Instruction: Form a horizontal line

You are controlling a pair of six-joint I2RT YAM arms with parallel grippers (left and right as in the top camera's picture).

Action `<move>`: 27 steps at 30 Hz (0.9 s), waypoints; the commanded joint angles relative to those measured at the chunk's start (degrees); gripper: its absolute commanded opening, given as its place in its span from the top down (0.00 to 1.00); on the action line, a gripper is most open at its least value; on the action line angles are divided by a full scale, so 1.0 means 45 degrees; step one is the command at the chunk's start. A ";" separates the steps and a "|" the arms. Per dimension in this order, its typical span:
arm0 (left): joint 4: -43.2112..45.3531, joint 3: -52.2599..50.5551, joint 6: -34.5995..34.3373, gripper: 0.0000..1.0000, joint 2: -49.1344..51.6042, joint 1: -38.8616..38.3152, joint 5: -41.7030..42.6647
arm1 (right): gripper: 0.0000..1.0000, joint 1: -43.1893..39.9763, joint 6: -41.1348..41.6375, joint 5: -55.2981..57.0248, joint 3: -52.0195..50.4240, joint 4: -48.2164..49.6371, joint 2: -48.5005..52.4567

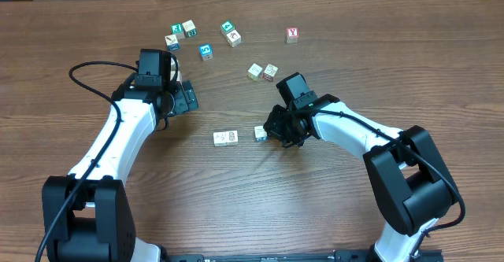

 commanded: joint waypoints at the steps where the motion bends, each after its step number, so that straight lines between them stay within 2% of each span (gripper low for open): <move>1: 0.0005 0.0141 0.0126 0.00 -0.0223 0.0000 -0.0160 | 0.96 0.0126 0.0311 -0.0107 -0.0068 -0.0049 0.0141; 27: 0.0005 0.0141 0.0126 0.00 -0.0223 0.0000 -0.0160 | 0.96 0.0486 0.0593 0.0792 -0.0068 0.0763 0.0185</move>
